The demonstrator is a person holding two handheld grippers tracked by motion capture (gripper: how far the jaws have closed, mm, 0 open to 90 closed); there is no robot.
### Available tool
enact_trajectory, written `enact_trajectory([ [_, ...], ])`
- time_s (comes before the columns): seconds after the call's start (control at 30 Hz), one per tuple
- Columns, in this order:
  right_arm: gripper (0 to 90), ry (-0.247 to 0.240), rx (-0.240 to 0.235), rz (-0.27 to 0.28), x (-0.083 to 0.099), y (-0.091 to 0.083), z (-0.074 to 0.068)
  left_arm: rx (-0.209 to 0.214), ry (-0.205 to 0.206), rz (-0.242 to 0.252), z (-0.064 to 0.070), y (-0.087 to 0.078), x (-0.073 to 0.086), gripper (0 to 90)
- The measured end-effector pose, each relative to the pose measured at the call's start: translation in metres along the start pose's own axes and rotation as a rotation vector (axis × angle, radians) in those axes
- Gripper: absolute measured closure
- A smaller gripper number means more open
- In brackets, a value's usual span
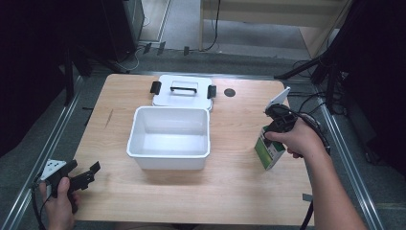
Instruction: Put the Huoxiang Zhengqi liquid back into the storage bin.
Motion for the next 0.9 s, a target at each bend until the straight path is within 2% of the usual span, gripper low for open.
enact_trajectory([
  [0.13, 55.9, 0.000, -0.001, -0.008, -0.001, 0.002, 0.000, 0.000, 0.000, -0.001, 0.000, 0.000, 0.000, 9.8],
  [0.23, 63.3, -0.007, -0.002, -0.006, -0.001, 0.003, -0.001, 0.000, 0.000, -0.001, 0.000, 0.000, 0.000, 9.9],
  [0.3, 63.9, -0.015, 0.003, -0.005, -0.001, 0.003, 0.000, -0.001, 0.000, -0.001, 0.000, 0.000, 0.000, 9.9],
  [0.43, 64.4, -0.065, 0.005, 0.003, 0.000, 0.002, 0.000, -0.001, 0.000, -0.003, 0.000, 0.000, 0.000, 9.9],
  [0.47, 64.5, -0.105, 0.018, 0.005, 0.001, 0.002, -0.001, -0.002, 0.001, -0.003, 0.000, 0.000, 0.000, 9.9],
  [0.5, 64.5, -0.105, 0.018, 0.005, 0.001, 0.002, -0.001, -0.002, 0.001, -0.003, 0.000, 0.000, 0.000, 9.8],
  [0.53, 64.5, -0.139, 0.027, 0.011, 0.001, 0.002, -0.001, -0.002, 0.001, -0.003, 0.000, 0.000, 0.000, 9.8],
  [0.57, 64.5, -0.224, 0.051, 0.019, 0.003, 0.001, -0.003, -0.002, 0.000, -0.003, 0.000, 0.000, 0.000, 9.9],
  [0.67, 64.5, -0.296, 0.063, 0.029, 0.004, -0.002, -0.006, -0.003, 0.001, -0.002, 0.000, 0.000, 0.000, 9.9],
  [0.7, 64.5, -0.296, 0.063, 0.029, 0.004, -0.002, -0.006, -0.003, 0.001, -0.002, 0.000, 0.000, 0.000, 9.8],
  [0.73, 64.5, -0.355, 0.062, 0.043, 0.006, -0.006, -0.009, -0.002, 0.000, -0.001, 0.000, 0.000, 0.000, 9.8],
  [0.87, 64.5, -0.467, 0.057, 0.073, 0.008, -0.014, -0.016, -0.002, 0.000, -0.001, 0.000, 0.000, 0.000, 9.9],
  [0.9, 64.5, -0.482, 0.054, 0.078, 0.008, -0.017, -0.019, -0.002, 0.000, -0.001, 0.000, 0.000, 0.000, 9.9],
])
Point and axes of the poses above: each handheld gripper's, and its own axes: y roughly forward along the jaws, x roughly out of its underside, z roughly to its right, the point moved 2 cm from there along y, roughly forward along the jaws, and after that the axes turned 4 degrees about -y, right-handed, at the moved point
